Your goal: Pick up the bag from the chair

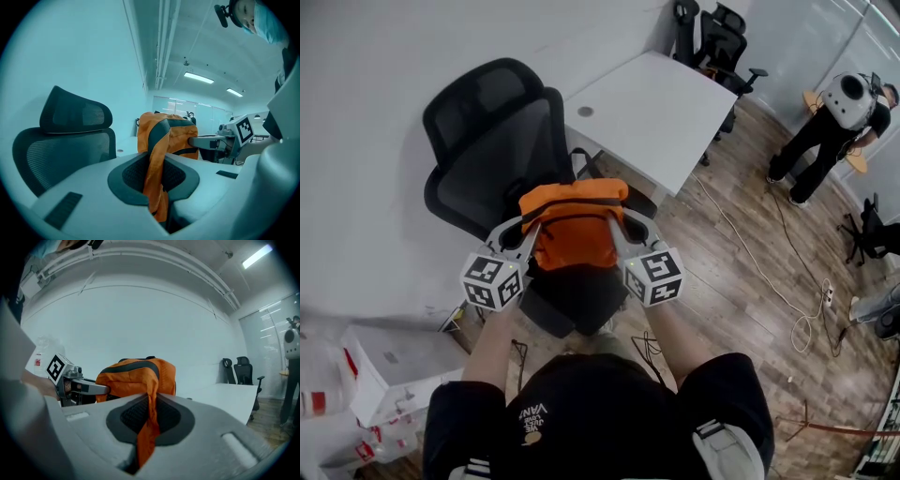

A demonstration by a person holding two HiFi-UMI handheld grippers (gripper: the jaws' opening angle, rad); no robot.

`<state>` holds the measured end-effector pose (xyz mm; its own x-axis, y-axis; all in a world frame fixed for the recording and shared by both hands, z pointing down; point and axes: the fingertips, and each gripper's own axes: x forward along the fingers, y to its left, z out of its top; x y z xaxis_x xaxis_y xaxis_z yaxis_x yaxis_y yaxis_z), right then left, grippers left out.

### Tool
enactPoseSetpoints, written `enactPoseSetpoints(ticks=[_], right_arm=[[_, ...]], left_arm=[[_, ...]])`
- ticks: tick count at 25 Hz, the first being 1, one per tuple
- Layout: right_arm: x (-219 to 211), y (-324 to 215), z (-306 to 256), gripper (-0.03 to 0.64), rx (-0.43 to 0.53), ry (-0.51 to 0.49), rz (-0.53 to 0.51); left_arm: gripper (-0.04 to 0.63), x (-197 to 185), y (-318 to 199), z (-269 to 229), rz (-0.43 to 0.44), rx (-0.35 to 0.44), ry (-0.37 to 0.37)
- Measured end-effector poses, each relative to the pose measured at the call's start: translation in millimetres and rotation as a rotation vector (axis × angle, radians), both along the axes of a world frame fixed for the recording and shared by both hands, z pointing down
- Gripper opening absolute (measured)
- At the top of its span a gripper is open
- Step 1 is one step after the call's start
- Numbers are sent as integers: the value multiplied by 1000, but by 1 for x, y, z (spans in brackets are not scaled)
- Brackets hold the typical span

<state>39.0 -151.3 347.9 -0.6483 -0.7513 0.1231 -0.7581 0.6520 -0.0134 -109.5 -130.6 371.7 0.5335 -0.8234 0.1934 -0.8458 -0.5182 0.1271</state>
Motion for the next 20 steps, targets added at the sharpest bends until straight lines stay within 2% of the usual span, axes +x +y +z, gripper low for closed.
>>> enactPoseSetpoints(ticks=[20], right_arm=[[9, 18, -38, 15, 49, -3, 16]], left_arm=[[52, 8, 13, -39, 38, 49, 3]])
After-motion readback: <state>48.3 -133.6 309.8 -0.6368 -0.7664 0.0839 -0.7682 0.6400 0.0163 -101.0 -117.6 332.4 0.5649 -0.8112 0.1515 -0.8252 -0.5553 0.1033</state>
